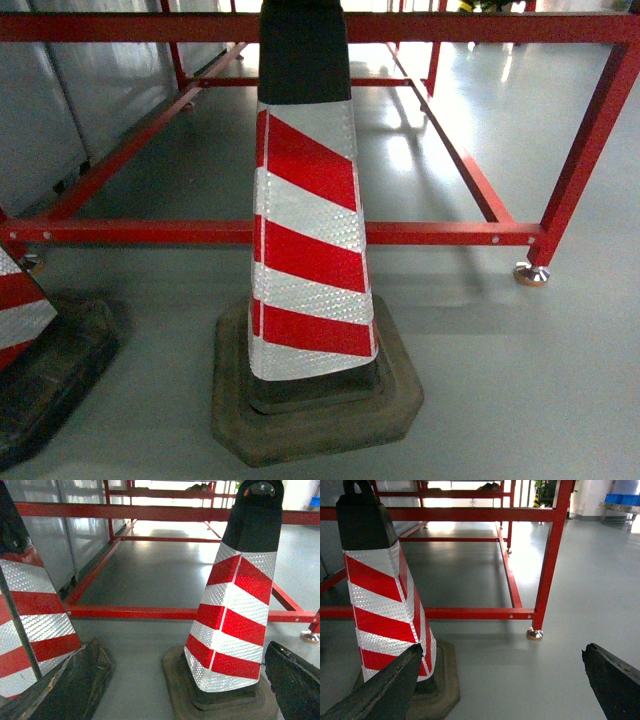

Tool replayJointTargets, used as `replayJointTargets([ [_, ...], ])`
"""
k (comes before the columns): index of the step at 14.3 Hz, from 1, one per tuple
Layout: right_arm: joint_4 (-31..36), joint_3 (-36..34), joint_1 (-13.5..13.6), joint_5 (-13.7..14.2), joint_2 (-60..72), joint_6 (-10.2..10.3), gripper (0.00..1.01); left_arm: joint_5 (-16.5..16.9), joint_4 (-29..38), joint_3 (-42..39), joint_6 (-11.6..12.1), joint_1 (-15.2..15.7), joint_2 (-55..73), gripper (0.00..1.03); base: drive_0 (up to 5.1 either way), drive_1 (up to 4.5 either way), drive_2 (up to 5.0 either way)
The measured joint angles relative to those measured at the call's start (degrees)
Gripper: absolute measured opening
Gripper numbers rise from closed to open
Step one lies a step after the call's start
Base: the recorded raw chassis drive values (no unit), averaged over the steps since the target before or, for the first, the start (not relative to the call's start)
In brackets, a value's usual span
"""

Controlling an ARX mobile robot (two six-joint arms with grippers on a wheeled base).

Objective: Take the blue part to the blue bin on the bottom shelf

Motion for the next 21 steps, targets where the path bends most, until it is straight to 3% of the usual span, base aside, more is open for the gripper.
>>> replayJointTargets([
  [21,0.0,0.0,0.0,0.0,0.0,0.0,0.98,0.0,0.0,0.0,0.0,0.0,0.0,0.98,0.0,0.0,0.0],
])
